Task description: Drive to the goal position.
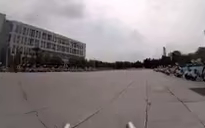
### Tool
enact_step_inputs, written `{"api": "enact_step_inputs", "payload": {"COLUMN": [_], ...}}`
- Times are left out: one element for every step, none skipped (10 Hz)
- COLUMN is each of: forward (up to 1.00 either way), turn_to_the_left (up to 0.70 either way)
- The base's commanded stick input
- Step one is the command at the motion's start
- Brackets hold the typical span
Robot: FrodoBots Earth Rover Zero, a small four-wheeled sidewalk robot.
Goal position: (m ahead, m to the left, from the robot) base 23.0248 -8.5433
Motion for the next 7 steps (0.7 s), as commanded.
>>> {"api": "enact_step_inputs", "payload": {"forward": [0.85,0.85,0.85,0.85,0.85,0.85,0.85], "turn_to_the_left": [0.0,0.0,0.0,0.0,0.0,-0.32,-0.33]}}
